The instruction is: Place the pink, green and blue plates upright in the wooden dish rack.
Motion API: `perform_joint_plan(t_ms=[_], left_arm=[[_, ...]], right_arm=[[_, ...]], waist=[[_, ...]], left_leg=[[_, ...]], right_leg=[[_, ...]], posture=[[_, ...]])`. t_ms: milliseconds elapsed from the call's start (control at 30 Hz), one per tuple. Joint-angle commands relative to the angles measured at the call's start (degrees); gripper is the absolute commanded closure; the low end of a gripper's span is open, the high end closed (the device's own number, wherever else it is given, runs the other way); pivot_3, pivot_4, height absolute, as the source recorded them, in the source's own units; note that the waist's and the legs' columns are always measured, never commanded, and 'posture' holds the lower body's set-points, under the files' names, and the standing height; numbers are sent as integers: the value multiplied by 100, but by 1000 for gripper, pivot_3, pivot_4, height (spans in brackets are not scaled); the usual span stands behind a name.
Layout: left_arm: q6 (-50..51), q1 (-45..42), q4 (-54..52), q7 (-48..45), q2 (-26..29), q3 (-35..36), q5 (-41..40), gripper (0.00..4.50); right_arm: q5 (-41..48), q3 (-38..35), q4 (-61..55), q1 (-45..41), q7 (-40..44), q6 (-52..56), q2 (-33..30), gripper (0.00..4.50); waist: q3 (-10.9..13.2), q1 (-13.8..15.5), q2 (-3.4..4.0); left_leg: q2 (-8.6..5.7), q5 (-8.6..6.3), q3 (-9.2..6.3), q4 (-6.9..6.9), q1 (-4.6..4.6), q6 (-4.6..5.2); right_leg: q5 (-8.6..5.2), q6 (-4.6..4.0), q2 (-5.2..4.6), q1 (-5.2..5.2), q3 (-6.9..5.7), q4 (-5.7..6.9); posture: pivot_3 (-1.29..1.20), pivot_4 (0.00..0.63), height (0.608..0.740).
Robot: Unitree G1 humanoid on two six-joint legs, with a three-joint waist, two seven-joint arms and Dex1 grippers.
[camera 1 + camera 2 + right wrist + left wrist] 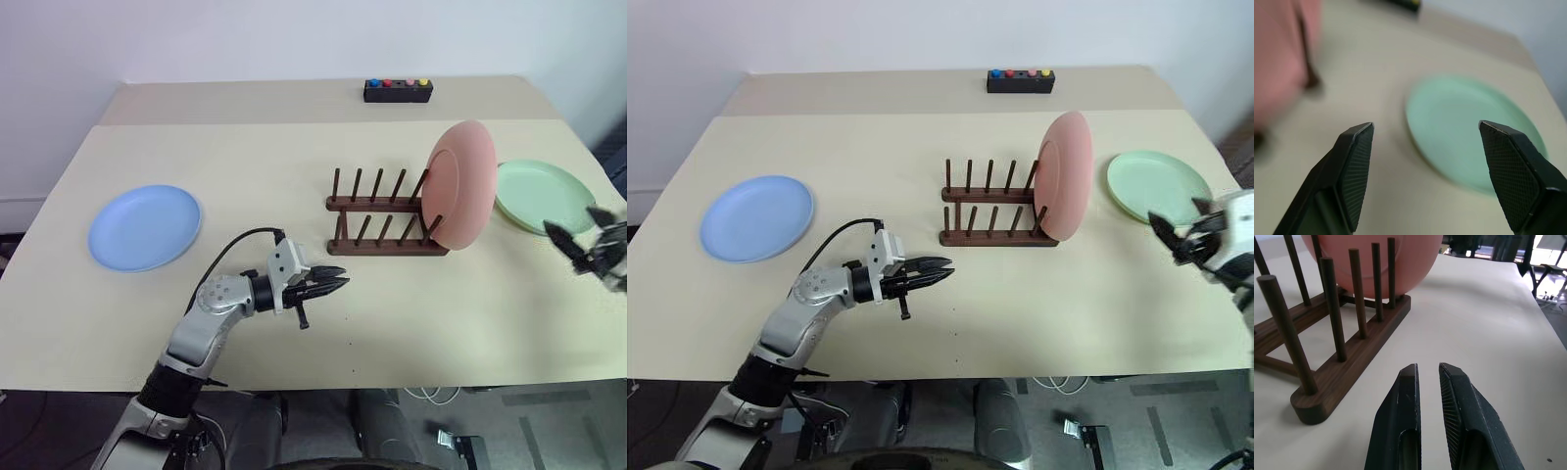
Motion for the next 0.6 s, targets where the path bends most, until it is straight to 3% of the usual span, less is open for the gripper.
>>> perform_joint_plan(t_ms=[33, 367, 600], left_arm=[[-148, -98, -39, -18, -53, -47, 34, 3868], [-159, -72, -102, 88, -147, -69, 70, 3868], [-174, -131, -48, 71, -193, -101, 83, 3868]], right_arm=[[-845, 534, 963, -626, -295, -907, -54, 1026], [-2091, 1639, 3686, -2225, -807, -2507, -60, 1026], [-2573, 2132, 4841, -2827, -1156, -3082, 98, 1026]], waist=[[0, 3, 13], [1, 9, 16], [0, 2, 10]], left_leg=[[0, 0, 1, -1, -2, 0], [-1, 0, 2, 1, -1, 0], [-1, 0, 2, 1, 14, 0]], right_leg=[[1, 2, 0, -2, 1, 0], [9, 16, -1, 1, 4, 0], [9, 16, -1, 15, 5, -1]], posture=[[0, 150, 740], [0, 150, 740], [0, 150, 740]])
